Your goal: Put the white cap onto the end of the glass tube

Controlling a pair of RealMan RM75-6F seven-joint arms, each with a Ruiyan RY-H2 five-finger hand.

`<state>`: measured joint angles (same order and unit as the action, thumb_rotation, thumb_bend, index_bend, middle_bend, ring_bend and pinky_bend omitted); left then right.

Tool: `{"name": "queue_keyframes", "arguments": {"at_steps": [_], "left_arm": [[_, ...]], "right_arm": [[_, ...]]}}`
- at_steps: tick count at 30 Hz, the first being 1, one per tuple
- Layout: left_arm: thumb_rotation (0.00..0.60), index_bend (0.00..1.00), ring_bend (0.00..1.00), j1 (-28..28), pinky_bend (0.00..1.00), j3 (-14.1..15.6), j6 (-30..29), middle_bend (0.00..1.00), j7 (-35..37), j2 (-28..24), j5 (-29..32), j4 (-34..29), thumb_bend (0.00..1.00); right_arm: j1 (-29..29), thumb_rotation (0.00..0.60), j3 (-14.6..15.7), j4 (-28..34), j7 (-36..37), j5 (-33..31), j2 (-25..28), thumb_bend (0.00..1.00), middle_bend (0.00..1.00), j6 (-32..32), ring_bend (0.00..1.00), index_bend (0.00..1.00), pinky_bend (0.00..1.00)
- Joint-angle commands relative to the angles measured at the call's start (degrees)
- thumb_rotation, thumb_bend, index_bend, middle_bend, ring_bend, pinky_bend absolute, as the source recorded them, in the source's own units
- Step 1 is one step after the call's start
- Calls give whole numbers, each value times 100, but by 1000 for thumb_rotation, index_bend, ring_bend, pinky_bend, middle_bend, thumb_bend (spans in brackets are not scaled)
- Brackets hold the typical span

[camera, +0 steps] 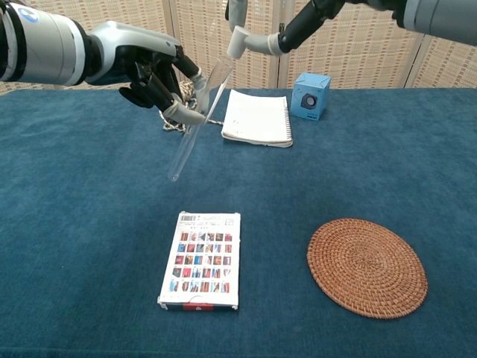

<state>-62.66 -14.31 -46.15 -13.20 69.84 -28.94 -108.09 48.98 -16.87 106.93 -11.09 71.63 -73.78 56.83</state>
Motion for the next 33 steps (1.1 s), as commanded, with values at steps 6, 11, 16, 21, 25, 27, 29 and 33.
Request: {"name": "queue_keyframes", "arguments": {"at_steps": [6, 11, 16, 21, 25, 27, 29, 33], "left_arm": [[600, 591, 1000, -49, 1000, 51, -36, 995, 18, 13, -3, 6, 366], [600, 590, 1000, -77, 1000, 78, -56, 995, 29, 23, -8, -8, 367], [600, 590, 1000, -102, 1000, 97, -83, 995, 34, 27, -20, -24, 367], [600, 590, 1000, -133, 1000, 125, -99, 995, 21, 52, -20, -37, 367], [600, 590, 1000, -164, 1000, 151, -120, 995, 1, 88, -4, -25, 367], [600, 590, 1000, -179, 1000, 154, -120, 995, -1, 93, 17, -18, 367], [600, 590, 1000, -194, 1000, 159, -124, 995, -9, 89, 33, -13, 367], [600, 590, 1000, -211, 1000, 167, -130, 995, -13, 76, 55, -13, 366]], "right_arm": [[44, 600, 34, -19, -44, -29, -46, 491, 279, -14, 0, 641, 0], [72, 600, 44, -38, -68, -71, -77, 491, 279, -25, 0, 641, 0], [106, 600, 53, -83, -90, -111, -106, 491, 279, -46, 0, 641, 0], [129, 600, 70, -118, -95, -119, -143, 491, 280, -56, 0, 642, 0], [146, 600, 90, -125, -120, -142, -155, 492, 281, -73, 0, 643, 0], [156, 600, 104, -132, -148, -150, -161, 491, 281, -85, 0, 643, 0], [172, 600, 123, -147, -187, -157, -177, 491, 281, -98, 0, 643, 0], [197, 600, 150, -179, -224, -178, -224, 491, 281, -121, 0, 643, 0]]}}
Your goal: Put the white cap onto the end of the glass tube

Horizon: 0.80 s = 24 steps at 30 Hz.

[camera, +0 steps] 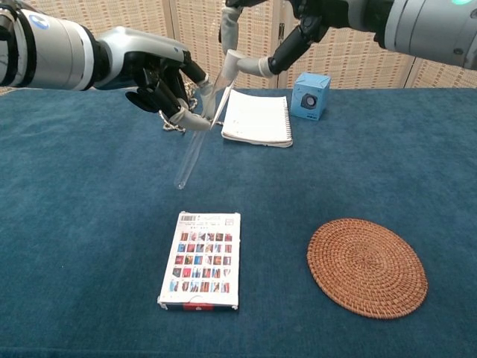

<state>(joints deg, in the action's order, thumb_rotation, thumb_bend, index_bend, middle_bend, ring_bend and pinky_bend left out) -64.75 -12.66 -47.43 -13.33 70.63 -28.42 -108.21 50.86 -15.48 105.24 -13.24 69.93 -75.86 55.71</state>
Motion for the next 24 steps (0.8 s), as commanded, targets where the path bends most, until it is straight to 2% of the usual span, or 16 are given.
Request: {"name": "queue_keyframes", "arguments": {"at_steps": [1, 13, 16, 21, 24], "left_arm": [[600, 590, 1000, -4, 1000, 5, -4, 995, 0, -6, 5, 0, 366], [600, 590, 1000, 10, 1000, 66, 25, 995, 38, -17, -12, 53, 367], [600, 590, 1000, 20, 1000, 86, 38, 995, 53, -11, -18, 89, 367], [600, 590, 1000, 28, 1000, 131, 42, 995, 42, 16, -38, 147, 367], [600, 590, 1000, 31, 1000, 169, 27, 995, 11, 37, -54, 181, 367]], "right_arm": [[16, 600, 17, -20, -19, -13, -26, 491, 281, -17, 0, 643, 0], [66, 600, 60, -84, -92, -55, -108, 481, 280, -44, 0, 643, 0], [64, 600, 69, -89, -96, -84, -101, 397, 272, -50, 0, 634, 0], [61, 600, 58, -100, -72, -129, -101, 223, 239, -43, 0, 482, 0], [60, 600, 58, -116, -48, -145, -109, 153, 226, -47, 0, 418, 0]]}}
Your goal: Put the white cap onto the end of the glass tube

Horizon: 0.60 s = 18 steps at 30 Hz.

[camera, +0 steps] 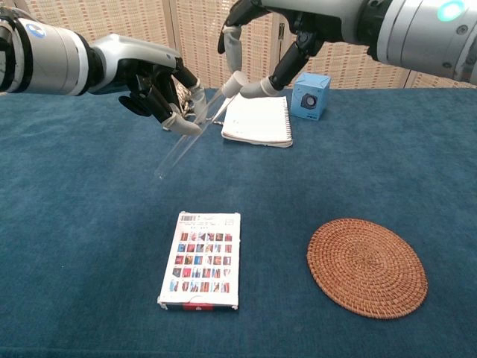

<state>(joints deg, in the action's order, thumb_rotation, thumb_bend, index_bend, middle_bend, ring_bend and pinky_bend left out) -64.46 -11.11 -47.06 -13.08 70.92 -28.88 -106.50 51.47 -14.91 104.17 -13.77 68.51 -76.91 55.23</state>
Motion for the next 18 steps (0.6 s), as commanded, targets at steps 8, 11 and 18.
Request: {"name": "queue_keyframes", "arguments": {"at_steps": [8, 11, 18], "left_arm": [[600, 590, 1000, 24, 1000, 201, -175, 995, -259, 52, -50, 160, 367], [600, 590, 1000, -5, 1000, 341, -366, 995, -552, 120, -59, 288, 367], [600, 590, 1000, -145, 1000, 695, -1072, 995, -1637, 635, 95, 692, 367]], "right_arm": [[-109, 600, 0, 10, 124, 29, 83, 118, 207, 127, 0, 335, 0], [-235, 600, 0, 56, 217, 87, 226, 118, 206, 264, 0, 332, 0], [-614, 600, 70, 141, 458, 201, 686, 117, 206, 546, 0, 332, 0]]}}
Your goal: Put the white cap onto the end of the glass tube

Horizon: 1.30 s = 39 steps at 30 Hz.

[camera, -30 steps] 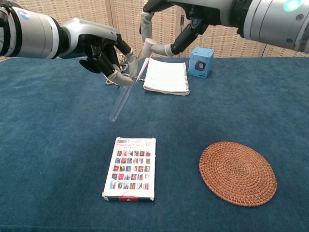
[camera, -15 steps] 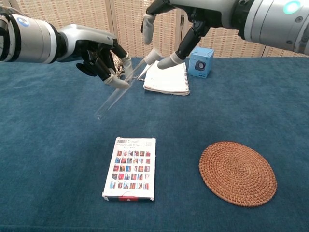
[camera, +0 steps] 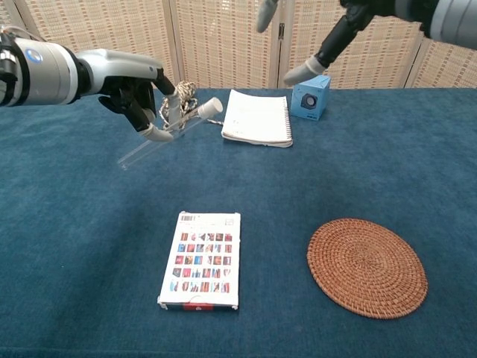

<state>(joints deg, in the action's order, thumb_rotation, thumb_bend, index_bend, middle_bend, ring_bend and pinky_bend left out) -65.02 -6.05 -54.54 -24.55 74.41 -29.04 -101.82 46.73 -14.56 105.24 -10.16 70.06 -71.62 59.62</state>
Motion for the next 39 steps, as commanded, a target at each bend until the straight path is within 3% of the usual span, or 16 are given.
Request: {"name": "queue_keyframes", "arguments": {"at_steps": [1, 9, 19, 39], "left_arm": [[600, 590, 1000, -113, 1000, 222, -400, 995, -639, 381, 149, 291, 367], [600, 589, 1000, -290, 1000, 273, -1045, 995, -1841, 1394, 456, 1029, 367], [600, 575, 1000, -406, 1000, 131, -1223, 995, -2747, 2271, 517, 1889, 367], [600, 450, 1000, -306, 1000, -211, -749, 995, -3364, 3032, 582, 2856, 364]], "right_arm": [[-192, 600, 44, 37, 131, 56, 207, 118, 206, 148, 0, 332, 0], [-395, 600, 97, -60, 387, 91, 357, 118, 206, 176, 0, 332, 0], [-492, 600, 130, -252, 550, 121, 319, 118, 206, 137, 0, 332, 0], [-597, 600, 151, -393, 571, 41, 301, 118, 206, 21, 0, 332, 0]]}}
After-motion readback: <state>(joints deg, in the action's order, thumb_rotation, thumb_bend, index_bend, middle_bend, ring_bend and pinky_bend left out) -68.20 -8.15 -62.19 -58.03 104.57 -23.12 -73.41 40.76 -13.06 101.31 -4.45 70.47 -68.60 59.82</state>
